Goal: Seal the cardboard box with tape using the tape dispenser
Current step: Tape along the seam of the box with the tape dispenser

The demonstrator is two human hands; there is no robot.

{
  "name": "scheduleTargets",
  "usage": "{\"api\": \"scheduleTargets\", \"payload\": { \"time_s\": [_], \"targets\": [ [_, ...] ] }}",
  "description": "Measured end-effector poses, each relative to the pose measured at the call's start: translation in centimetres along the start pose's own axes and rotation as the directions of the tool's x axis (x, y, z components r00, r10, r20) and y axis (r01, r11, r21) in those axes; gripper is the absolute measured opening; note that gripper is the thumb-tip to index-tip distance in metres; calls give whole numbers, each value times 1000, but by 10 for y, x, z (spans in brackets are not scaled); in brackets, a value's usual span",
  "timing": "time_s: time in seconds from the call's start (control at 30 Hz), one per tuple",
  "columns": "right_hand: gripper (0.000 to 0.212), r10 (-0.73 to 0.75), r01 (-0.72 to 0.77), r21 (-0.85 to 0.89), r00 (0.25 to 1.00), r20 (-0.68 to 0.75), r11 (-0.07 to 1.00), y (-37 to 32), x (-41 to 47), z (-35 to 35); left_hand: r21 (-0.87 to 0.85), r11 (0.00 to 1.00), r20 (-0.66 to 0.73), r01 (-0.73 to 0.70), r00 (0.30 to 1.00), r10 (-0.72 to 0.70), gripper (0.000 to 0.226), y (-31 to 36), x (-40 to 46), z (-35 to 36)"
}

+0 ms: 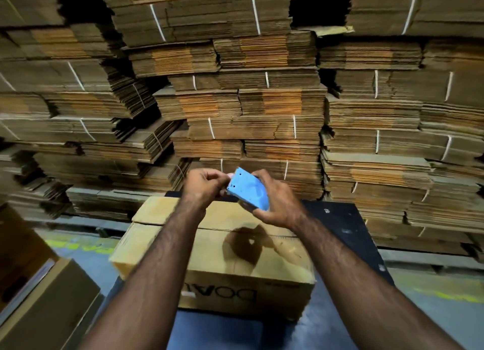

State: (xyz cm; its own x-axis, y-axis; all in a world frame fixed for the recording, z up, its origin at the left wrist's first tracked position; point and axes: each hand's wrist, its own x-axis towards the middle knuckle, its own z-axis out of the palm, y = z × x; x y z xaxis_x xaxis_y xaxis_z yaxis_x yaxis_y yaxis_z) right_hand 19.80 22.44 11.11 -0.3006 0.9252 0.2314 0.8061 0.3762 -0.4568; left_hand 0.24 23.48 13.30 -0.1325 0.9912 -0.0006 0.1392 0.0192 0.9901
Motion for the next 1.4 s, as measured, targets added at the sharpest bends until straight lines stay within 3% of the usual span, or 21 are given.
{"api": "scheduleTargets", "payload": {
  "time_s": [0.1,0.33,0.8,1.1,1.4],
  "targets": [
    [75,-55,53,-66,998,-18,996,7,-1,-7,12,999,-44,-31,999,32,16,-4,0,0],
    [77,-137,142,-85,989,55,986,-3,7,-2,-62,998,-119,30,992,-37,16,-14,-6,-20],
    [78,-274,293,-64,937,215,954,-95,54,64,-75,990,-250,121,959,-137,16,-61,3,-161],
    [80,-148,192,-81,916,374,978,-143,97,111,-44,979,-246,197,948,-202,21,-110,35,-248],
    [73,1,178,-279,841,541,944,-170,128,134,-49,924,-209,378,901,-380,18,-168,53,-256]
  ]
}}
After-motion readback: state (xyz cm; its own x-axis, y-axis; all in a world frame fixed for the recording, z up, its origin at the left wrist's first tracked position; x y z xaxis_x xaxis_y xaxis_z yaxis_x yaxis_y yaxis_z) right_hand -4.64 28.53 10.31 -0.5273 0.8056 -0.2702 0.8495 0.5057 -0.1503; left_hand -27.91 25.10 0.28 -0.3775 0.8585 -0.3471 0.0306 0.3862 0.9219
